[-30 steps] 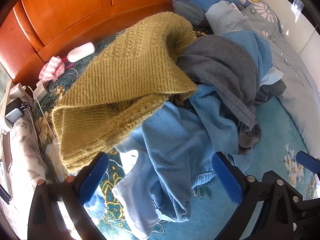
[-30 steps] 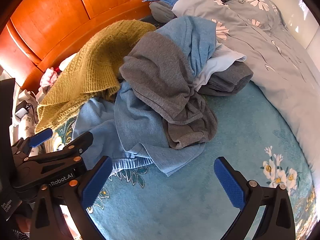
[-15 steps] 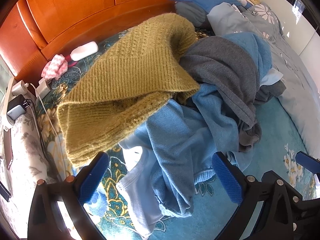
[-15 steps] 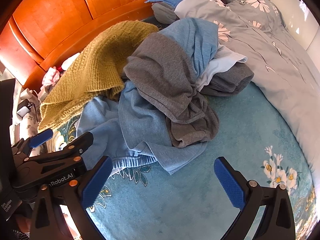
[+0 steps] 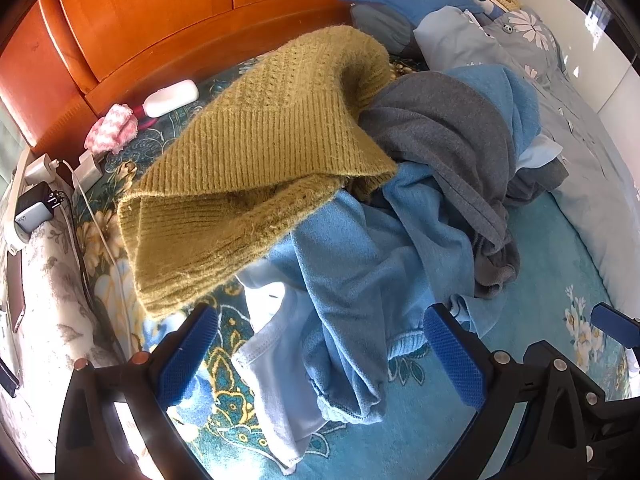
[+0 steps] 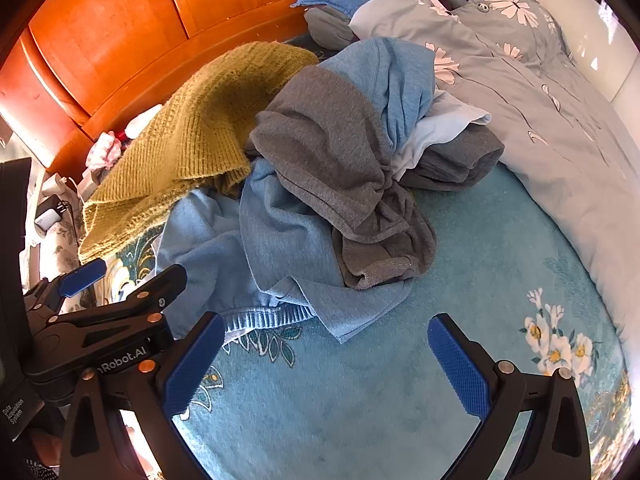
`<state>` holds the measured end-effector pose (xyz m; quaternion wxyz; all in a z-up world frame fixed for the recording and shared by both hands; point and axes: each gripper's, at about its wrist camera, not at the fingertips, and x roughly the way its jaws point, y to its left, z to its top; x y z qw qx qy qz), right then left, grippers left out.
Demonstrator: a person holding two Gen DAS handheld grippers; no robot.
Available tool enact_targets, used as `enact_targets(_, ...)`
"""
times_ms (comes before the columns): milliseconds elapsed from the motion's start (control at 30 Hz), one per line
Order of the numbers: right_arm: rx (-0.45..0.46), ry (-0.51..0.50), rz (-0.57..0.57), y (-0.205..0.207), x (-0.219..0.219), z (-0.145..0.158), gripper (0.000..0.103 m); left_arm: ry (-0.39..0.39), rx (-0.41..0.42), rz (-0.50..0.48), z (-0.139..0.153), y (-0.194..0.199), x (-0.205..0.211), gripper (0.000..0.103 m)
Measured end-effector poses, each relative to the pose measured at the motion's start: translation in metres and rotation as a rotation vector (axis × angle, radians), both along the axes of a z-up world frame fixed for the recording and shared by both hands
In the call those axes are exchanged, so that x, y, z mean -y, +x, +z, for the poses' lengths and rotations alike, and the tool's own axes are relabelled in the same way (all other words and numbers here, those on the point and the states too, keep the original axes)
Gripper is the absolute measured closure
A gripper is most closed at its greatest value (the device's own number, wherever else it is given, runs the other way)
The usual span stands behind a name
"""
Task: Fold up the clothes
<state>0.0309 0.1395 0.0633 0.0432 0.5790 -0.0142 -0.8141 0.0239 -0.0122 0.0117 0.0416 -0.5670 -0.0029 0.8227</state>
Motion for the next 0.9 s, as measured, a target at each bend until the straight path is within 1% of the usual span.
enact_targets(133,0.000,-0.007,-0.008,0.001,0.001,0.001,0.000,0.000,0.002,0.000,0.001,0.000,0.001,0.000)
enact_targets(300,-0.007,-0.005,-0.011,0.001,-0.001,0.002,0.000,0.021,0.011,-0.012,0.005,-0.003,0.003,0.000)
enact_targets(367,-0.009,-0.010,-0.017,0.001,-0.004,0.005,0.000,0.024,-0.010,-0.024,0.013,-0.007,0.005,0.000)
enact_targets(400,-0.017,-0.012,-0.020,0.000,-0.005,0.007,0.000,0.027,-0.021,-0.029,0.017,-0.010,0.005,0.000)
enact_targets(433,-0.044,-0.009,-0.020,-0.001,-0.006,0.011,0.000,0.033,-0.034,-0.031,0.022,-0.014,0.006,0.000)
enact_targets(500,-0.049,-0.003,-0.023,-0.005,-0.012,0.016,0.000,0.046,-0.060,-0.033,0.030,-0.024,0.007,0.000)
enact_targets(600,-0.037,0.014,-0.031,-0.014,-0.022,0.021,0.000,0.035,-0.084,-0.019,0.034,-0.044,0.006,0.000)
enact_targets(700,0.085,0.070,-0.036,-0.024,-0.022,0.015,0.000,0.010,-0.058,-0.012,0.027,-0.075,0.003,0.000)
enact_targets(767,0.106,0.075,-0.031,-0.033,-0.021,0.014,0.000,0.003,-0.049,-0.002,0.022,-0.098,-0.002,0.000)
enact_targets(800,0.110,0.060,-0.030,-0.033,-0.019,0.012,0.000,-0.003,-0.048,0.003,0.021,-0.109,-0.005,0.000)
enact_targets(867,0.070,0.045,-0.025,-0.035,-0.019,0.012,0.000,-0.024,-0.051,0.021,0.018,-0.130,-0.009,0.000)
enact_targets(900,0.046,0.053,-0.026,-0.035,-0.019,0.013,0.000,-0.027,-0.049,0.029,0.016,-0.139,-0.010,0.000)
